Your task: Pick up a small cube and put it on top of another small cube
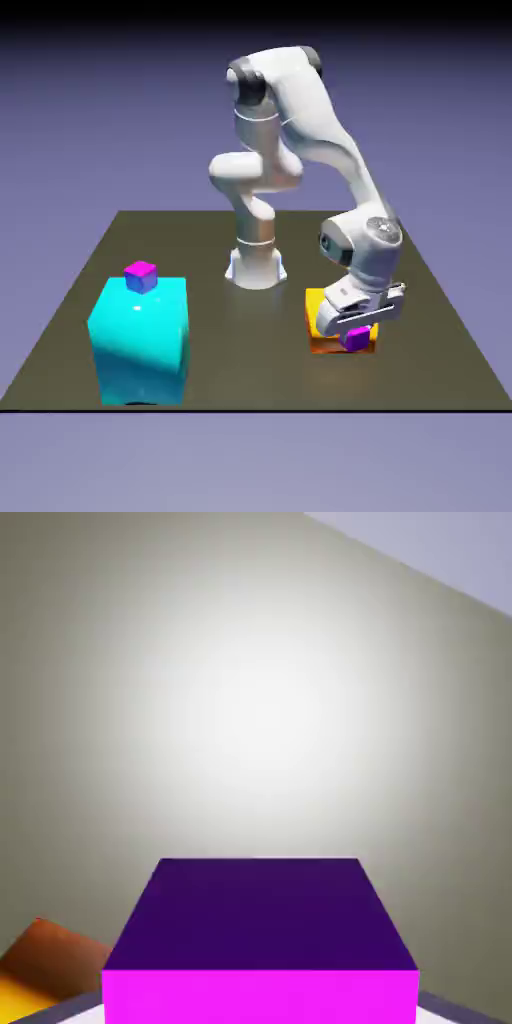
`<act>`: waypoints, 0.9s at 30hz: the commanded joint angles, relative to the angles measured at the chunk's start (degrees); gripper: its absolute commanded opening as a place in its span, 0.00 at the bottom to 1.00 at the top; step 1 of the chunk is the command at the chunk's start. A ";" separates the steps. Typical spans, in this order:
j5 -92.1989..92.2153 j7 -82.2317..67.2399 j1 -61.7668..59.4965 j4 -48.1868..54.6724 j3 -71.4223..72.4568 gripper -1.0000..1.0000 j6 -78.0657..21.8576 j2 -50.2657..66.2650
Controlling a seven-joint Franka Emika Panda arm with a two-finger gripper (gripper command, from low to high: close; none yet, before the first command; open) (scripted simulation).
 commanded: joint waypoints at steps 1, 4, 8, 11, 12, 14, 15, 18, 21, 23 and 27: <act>-0.10 -2.37 0.34 1.40 -1.00 0.00 -2.31 -0.03; 0.20 -9.84 1.33 5.60 -3.96 0.00 -9.23 -0.13; 0.40 -19.81 2.50 11.04 -8.24 0.00 -18.13 -0.02; -0.45 -27.29 2.61 14.40 -13.02 0.00 -23.31 1.19; -0.74 -29.78 2.65 15.52 -14.62 0.00 -25.03 1.59; -1.31 -34.76 2.72 17.75 -17.81 0.00 -28.48 2.40; -1.59 -37.25 2.76 18.87 -19.40 0.00 -30.20 2.80; -2.44 -44.73 2.87 22.22 -24.19 0.00 -35.37 4.01; -3.30 -52.20 2.98 25.58 -28.97 0.00 -40.54 5.22; -3.86 -57.19 3.05 27.81 -32.16 0.00 -43.99 6.02; -5.00 -67.15 3.20 32.29 -38.55 0.00 -50.89 7.64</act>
